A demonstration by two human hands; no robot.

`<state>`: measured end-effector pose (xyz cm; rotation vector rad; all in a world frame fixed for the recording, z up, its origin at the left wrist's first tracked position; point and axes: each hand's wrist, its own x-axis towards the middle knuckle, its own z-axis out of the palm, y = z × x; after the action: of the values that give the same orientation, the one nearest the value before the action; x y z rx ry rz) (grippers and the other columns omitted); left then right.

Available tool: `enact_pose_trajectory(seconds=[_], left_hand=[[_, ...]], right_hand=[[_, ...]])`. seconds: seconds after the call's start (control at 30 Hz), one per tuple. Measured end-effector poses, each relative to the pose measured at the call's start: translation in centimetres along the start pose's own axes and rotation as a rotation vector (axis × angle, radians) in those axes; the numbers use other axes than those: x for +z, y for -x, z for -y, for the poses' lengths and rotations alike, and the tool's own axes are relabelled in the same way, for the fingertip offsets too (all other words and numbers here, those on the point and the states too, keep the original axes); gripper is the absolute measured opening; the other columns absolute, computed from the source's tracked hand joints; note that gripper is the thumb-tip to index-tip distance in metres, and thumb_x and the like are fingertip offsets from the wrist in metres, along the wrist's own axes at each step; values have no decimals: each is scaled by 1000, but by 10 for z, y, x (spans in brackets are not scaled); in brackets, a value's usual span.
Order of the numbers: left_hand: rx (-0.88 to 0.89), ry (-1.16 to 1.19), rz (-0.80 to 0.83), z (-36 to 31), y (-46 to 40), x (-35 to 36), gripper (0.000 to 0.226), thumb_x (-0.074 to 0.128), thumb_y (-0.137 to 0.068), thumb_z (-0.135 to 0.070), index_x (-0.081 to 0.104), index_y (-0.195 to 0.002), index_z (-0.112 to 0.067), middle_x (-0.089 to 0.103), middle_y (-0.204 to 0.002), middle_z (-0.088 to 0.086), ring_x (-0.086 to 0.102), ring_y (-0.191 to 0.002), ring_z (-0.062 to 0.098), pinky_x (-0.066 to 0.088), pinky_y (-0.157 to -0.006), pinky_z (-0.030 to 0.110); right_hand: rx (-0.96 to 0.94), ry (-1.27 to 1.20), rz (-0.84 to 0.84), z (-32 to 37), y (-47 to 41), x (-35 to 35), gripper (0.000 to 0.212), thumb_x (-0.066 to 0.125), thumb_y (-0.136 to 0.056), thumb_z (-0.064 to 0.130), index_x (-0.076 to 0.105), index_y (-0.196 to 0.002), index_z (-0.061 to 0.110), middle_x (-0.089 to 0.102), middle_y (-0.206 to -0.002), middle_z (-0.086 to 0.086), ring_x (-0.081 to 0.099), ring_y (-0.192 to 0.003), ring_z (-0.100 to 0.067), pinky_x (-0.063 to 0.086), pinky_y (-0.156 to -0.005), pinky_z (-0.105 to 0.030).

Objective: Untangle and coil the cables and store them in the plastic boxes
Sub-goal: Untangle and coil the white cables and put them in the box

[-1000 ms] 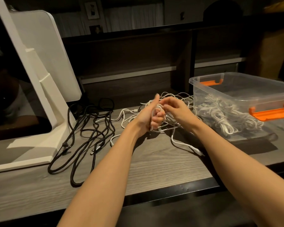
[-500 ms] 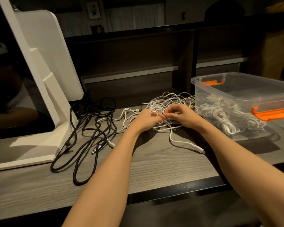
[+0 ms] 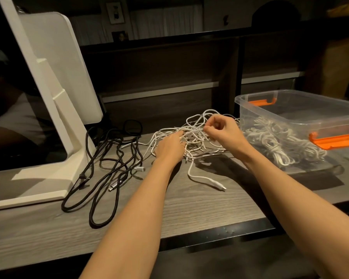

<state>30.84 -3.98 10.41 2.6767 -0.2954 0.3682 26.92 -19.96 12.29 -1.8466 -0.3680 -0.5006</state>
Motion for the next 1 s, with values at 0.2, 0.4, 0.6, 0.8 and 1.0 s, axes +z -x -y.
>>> enact_pose_trajectory(seconds=[0.2,0.4,0.6,0.8,1.0], left_hand=[[-136,139,-26,9,-4,2,53,52,-100,-30,34,-150,-24,47,-148,5,44,-134,28,39,-104,43],[-22,546,-37,-1,-2,-6,33,67,-90,-30,54,-116,-15,60,-106,3,56,-82,10,46,-74,29],[37,1010,360,-4,0,-18,31,52,-99,-35,60,-85,-9,36,-54,-10,29,-48,5,26,-45,16],[-14,1176,361,-12,5,-15,43,38,-104,-37,55,-132,-9,32,-55,-8,29,-45,3,30,-45,15],[-91,1527,269,-22,8,-17,38,36,-103,-41,68,-112,-22,55,-91,1,50,-76,8,46,-67,21]], right_hand=[[377,-323,421,-5,2,-13,15,58,-91,7,55,-77,9,38,-54,2,29,-45,-8,22,-40,-18],[149,38,50,-10,2,-7,10,58,-94,18,61,-86,12,50,-57,10,42,-44,2,33,-44,-11],[35,96,-35,-13,1,-4,10,51,-98,19,55,-92,13,47,-67,5,40,-53,1,34,-49,-11],[-24,153,-40,-12,3,-1,12,51,-98,20,53,-96,9,50,-71,1,42,-60,-7,36,-52,-14],[96,257,305,-16,5,-3,9,61,-92,20,62,-83,19,63,-69,2,58,-62,-6,50,-66,-23]])
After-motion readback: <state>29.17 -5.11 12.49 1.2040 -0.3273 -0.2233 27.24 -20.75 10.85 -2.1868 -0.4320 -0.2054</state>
